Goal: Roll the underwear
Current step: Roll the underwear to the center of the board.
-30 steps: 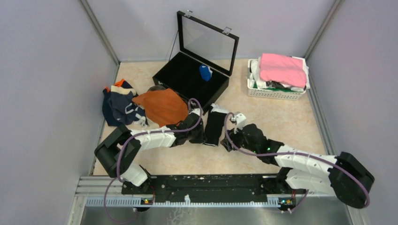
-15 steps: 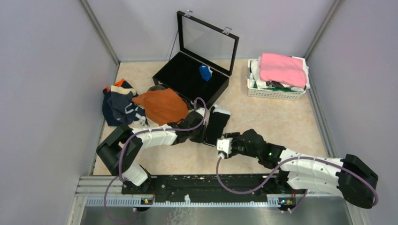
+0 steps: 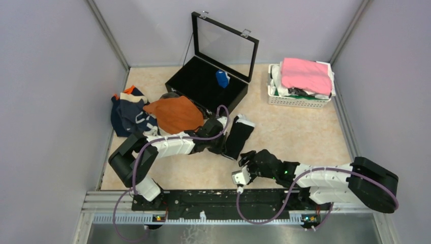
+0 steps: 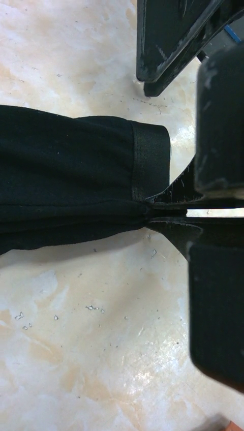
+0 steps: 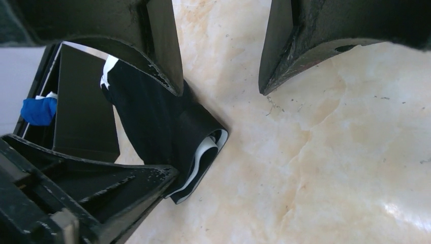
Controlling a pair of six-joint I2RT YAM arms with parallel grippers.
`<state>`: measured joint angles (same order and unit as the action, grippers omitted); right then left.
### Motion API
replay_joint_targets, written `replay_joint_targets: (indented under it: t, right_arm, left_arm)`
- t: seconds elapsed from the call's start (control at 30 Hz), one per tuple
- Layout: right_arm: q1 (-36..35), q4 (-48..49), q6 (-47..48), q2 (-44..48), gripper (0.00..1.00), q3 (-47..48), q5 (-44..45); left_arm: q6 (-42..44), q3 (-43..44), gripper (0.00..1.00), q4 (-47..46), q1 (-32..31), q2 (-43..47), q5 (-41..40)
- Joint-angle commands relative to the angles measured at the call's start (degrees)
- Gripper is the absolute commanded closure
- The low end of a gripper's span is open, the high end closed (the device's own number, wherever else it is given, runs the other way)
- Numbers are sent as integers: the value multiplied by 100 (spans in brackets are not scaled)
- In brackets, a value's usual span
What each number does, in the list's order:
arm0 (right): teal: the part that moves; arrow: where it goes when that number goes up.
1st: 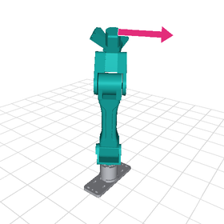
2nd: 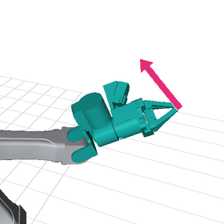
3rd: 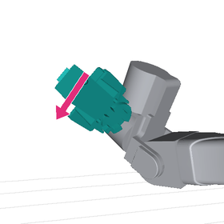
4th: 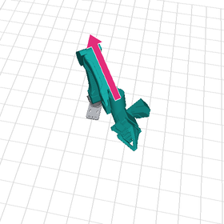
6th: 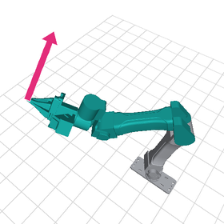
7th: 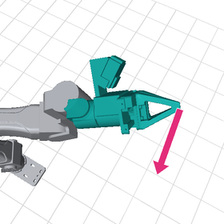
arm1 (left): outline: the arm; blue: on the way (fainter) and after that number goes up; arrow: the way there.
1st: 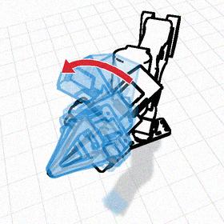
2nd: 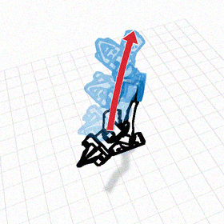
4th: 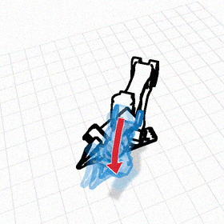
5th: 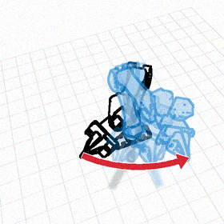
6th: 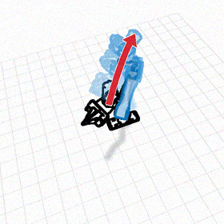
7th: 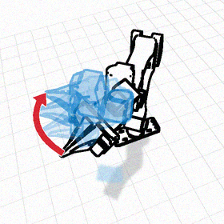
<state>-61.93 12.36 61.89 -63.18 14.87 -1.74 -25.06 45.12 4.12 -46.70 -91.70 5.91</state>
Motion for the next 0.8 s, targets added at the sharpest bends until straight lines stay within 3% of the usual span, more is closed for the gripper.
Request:
replay_joint_targets:
  t: [0.0,0.77]
  right_arm:
    - [-124,756,669,-349,44,-24,478]
    - [-298,1599,1253,-1794,48,179,685]
  left_arm:
    - [251,-43,100,436,5,-287,96]
    - [306,89,100,423,29,-449,388]
